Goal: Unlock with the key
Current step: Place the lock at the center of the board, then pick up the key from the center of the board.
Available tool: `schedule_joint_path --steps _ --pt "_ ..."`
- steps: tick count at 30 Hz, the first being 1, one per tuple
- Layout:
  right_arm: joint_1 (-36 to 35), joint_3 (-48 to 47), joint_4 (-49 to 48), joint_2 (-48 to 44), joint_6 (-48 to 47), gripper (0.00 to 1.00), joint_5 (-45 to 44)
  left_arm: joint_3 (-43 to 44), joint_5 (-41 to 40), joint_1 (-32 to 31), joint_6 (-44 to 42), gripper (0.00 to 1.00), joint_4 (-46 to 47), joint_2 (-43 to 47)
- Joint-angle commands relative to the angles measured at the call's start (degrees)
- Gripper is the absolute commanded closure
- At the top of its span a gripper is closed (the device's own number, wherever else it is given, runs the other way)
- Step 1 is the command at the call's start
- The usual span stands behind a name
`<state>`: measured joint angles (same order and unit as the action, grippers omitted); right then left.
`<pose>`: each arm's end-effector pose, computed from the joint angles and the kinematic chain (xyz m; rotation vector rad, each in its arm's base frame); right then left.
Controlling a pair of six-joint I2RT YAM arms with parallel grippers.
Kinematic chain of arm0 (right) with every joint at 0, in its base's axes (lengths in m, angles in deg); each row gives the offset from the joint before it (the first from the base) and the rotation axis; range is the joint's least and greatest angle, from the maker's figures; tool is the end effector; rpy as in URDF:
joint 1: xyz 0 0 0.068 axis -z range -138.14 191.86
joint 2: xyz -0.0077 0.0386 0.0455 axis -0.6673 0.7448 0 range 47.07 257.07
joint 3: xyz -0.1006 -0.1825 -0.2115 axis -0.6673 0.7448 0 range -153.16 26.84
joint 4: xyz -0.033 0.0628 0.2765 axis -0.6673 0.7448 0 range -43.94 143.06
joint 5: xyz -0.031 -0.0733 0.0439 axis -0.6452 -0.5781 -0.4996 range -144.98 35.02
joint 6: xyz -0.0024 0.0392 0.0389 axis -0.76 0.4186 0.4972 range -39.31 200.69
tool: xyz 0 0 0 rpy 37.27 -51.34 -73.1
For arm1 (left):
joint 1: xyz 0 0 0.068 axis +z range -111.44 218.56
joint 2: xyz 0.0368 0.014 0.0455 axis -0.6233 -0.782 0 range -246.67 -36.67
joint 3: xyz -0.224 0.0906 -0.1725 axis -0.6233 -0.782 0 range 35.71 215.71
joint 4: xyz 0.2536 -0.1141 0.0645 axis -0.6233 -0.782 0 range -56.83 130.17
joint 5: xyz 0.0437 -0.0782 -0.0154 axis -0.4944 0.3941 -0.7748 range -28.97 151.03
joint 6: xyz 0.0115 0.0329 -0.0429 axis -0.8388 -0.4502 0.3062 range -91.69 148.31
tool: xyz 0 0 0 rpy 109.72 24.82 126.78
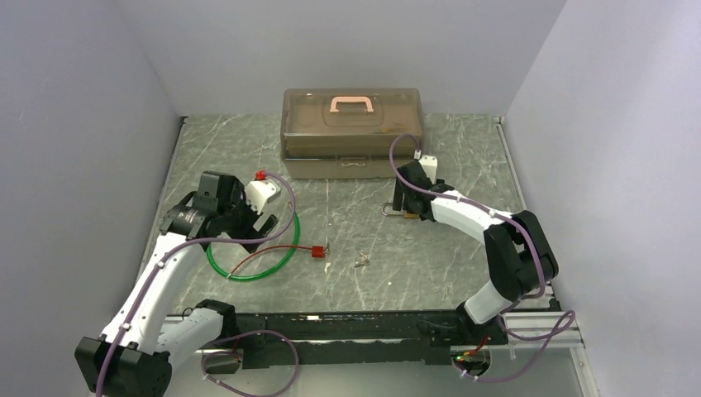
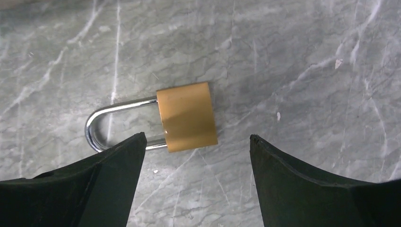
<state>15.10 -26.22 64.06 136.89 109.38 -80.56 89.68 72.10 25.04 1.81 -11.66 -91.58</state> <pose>0.3054 0.1358 0.2003 0.2133 2.3933 -0.1277 0.1855 -0.0520 0.3170 0.9217 2.2952 -0.1440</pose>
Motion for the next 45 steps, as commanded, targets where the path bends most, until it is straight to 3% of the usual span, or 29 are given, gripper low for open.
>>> schedule_joint_path --steps 1,10,18,28,35,40,45 --pt "-1.73 2.09 -1.76 -1.34 1.41 0.18 -1.16 2.60 2.87 0.25 -0.83 0.01 -0.44 -0.19" --pt "-17.55 9.89 -5.93 -10.81 -0.88 0.23 7.10 2.71 4.03 0.25 -0.83 0.01 -0.74 -1.61" --pt "-22.26 12.80 -11.31 -9.08 -4.88 0.31 18.70 2.20 4.13 0.25 -0.62 0.01 -0.28 -1.71" --pt "-25.53 10.68 -10.37 -4.08 -5.75 0.39 19.76 2.43 4.48 0.25 0.02 0.01 -0.33 -1.81" --pt "-27.70 9.90 -7.77 -2.02 -5.84 0.69 16.18 3.35 5.41 0.42 0.60 0.01 -0.29 -2.60" --pt "-27.84 9.91 -7.65 -3.62 -6.37 0.97 15.31 4.85 6.35 0.43 1.18 0.01 -0.70 -3.49" --pt "-27.79 9.37 -7.91 -7.99 -9.60 1.00 15.22 6.24 9.02 0.43 2.02 0.01 -1.07 -3.67"
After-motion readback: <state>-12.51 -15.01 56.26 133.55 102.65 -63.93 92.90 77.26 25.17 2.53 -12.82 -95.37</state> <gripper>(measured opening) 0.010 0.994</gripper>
